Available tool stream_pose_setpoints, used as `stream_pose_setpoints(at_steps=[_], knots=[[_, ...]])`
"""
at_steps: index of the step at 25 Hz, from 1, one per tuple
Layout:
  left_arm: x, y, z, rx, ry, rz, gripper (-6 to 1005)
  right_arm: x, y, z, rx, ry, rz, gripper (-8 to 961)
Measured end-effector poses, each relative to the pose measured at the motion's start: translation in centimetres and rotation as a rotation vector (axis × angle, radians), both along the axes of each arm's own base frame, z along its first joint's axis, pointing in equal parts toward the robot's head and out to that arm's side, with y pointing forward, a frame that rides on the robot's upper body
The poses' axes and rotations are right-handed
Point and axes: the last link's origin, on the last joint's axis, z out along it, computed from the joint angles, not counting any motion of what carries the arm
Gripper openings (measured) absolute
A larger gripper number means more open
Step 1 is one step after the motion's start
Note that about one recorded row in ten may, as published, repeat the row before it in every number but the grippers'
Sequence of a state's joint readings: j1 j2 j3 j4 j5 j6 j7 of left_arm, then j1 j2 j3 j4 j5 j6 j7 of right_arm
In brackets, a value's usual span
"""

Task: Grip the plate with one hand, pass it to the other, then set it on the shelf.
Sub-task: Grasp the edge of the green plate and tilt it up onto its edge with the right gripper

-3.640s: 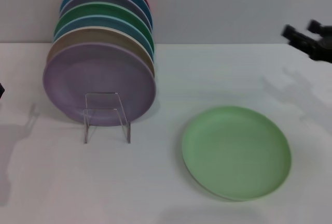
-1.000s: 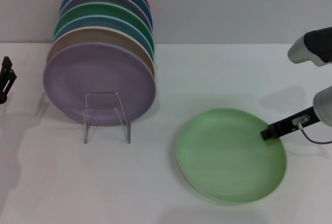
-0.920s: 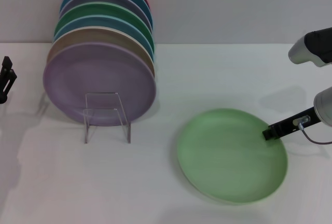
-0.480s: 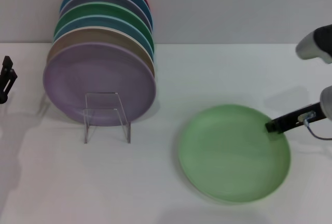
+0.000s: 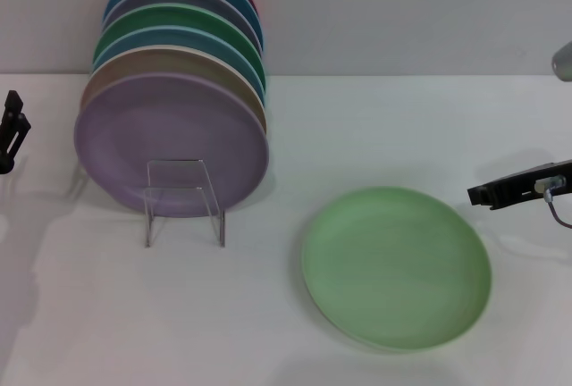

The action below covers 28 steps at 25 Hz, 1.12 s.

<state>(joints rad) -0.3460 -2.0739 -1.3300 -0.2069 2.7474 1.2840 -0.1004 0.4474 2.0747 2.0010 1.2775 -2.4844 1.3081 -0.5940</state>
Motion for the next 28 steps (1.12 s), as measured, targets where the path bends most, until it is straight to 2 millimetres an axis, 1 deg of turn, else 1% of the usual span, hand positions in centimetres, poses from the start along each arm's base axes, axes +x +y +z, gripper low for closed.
stream_pose_setpoints(at_steps=[7,11,12,14,17,21,22,23,25,28], knots=[[0.1,0.2,0.0,-0.002,0.000,-0.001,845,-0.9,-0.4,0.3,-0.037,-0.006,0.007,22],[0.1,0.3,0.0,-0.001,0.000,0.002,844,-0.7,-0.3,0.3,-0.056,-0.035,-0.020,100],[0.1,0.3,0.0,0.000,0.000,0.002,844,-0.5,-0.3,0.4,-0.061,-0.072,-0.037,119],[0.1,0.3,0.1,0.000,0.000,0.002,844,-0.4,-0.2,0.4,-0.065,-0.089,-0.043,158],[0.1,0.3,0.1,0.000,0.001,0.003,844,-0.4,0.1,0.0,-0.085,-0.115,-0.056,216],[0.0,0.4,0.1,-0.002,0.002,0.005,844,-0.4,0.3,-0.5,-0.100,-0.111,-0.062,376],[0.0,0.4,0.1,-0.003,0.002,0.006,844,-0.5,0.4,-0.9,-0.113,-0.112,-0.061,416],[0.0,0.4,0.1,-0.004,0.003,0.007,844,-0.5,0.4,-0.9,-0.113,-0.112,-0.061,491],[0.0,0.5,0.1,-0.005,0.003,0.007,845,-0.7,0.5,-1.6,-0.136,-0.119,-0.058,642],[0.1,0.6,0.1,-0.005,0.003,0.006,846,-0.8,0.5,-1.9,-0.146,-0.121,-0.058,667]])
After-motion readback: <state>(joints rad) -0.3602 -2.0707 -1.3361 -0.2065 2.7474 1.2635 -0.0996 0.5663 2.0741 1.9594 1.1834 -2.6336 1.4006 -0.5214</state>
